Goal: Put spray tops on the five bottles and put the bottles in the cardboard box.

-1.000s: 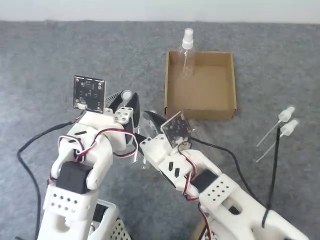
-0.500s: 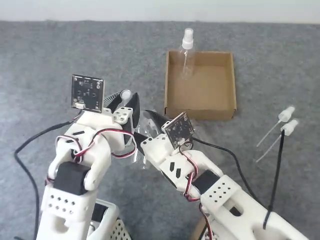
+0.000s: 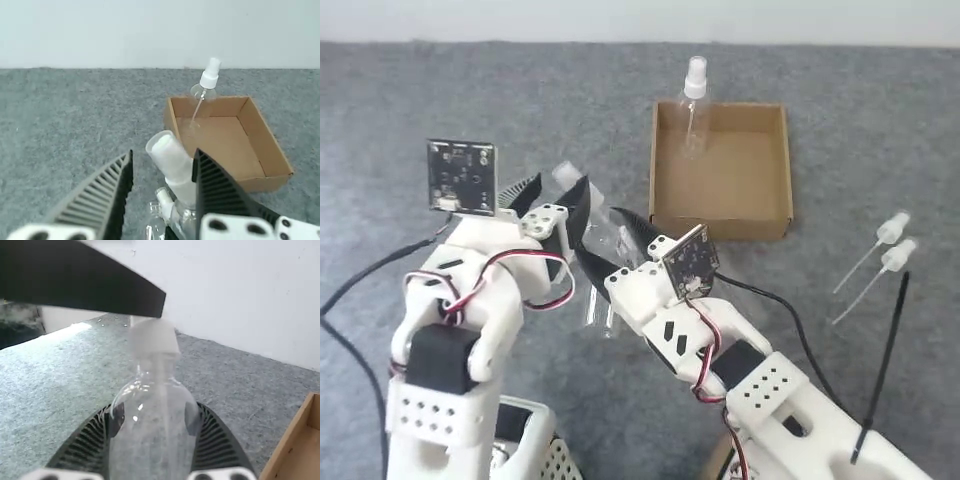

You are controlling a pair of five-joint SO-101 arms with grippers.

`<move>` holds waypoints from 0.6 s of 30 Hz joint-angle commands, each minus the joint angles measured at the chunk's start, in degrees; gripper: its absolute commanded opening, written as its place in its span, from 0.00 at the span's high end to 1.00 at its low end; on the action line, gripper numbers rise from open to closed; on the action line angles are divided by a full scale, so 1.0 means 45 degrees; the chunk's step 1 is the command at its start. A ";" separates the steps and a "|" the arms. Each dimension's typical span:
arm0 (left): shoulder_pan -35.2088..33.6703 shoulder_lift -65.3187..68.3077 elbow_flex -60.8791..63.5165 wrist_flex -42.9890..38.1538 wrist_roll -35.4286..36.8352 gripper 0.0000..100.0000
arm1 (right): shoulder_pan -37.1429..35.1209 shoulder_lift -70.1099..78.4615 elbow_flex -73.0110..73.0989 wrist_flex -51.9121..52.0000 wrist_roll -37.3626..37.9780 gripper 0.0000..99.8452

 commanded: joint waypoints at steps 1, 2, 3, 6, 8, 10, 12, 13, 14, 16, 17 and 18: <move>-0.0059 -0.0195 -0.0615 0.0059 -0.0156 0.82 | 0.0205 -0.0537 -0.0293 -0.0322 0.0137 0.99; -0.0059 -0.0215 -0.0615 -0.0098 -0.0156 0.82 | 0.0205 -0.0537 -0.0293 -0.0322 0.0137 0.99; -0.0059 -0.0215 -0.0615 -0.0195 -0.0156 0.82 | 0.0186 -0.0537 -0.0293 -0.0322 0.0137 0.99; -0.0391 -0.0215 -0.0791 -0.0274 -0.0176 0.82 | 0.0186 -0.0537 -0.0293 -0.0303 0.0137 0.99; -0.1328 -0.0117 -0.1162 -0.0274 -0.0137 0.82 | 0.0166 -0.0596 -0.0137 -0.0400 0.0137 0.99; -0.2403 -0.0137 -0.1592 -0.0293 -0.0098 0.82 | 0.0147 -0.0635 -0.0039 -0.0400 0.0137 0.99; -0.2969 -0.0195 -0.1885 -0.0254 -0.0098 0.82 | 0.0147 -0.0635 -0.0039 -0.0400 0.0137 0.99; -0.2969 -0.0195 -0.1944 -0.0254 -0.0098 0.82 | 0.0147 -0.0635 -0.0039 -0.0400 0.0137 0.99; -0.2950 -0.0137 -0.1905 -0.0254 -0.0098 0.82 | 0.0147 -0.0635 -0.0039 -0.0400 0.0137 0.99; -0.2852 -0.0059 -0.1729 -0.0313 -0.0098 0.82 | 0.0147 -0.0635 -0.0020 -0.0400 0.0137 0.99; -0.2696 -0.0098 -0.1534 -0.0527 -0.0117 0.82 | 0.0147 -0.0635 0.0020 -0.0400 0.0137 0.99; -0.2559 -0.0117 -0.1397 -0.0742 -0.0117 0.82 | 0.0147 -0.0654 0.0020 -0.0400 0.0137 0.99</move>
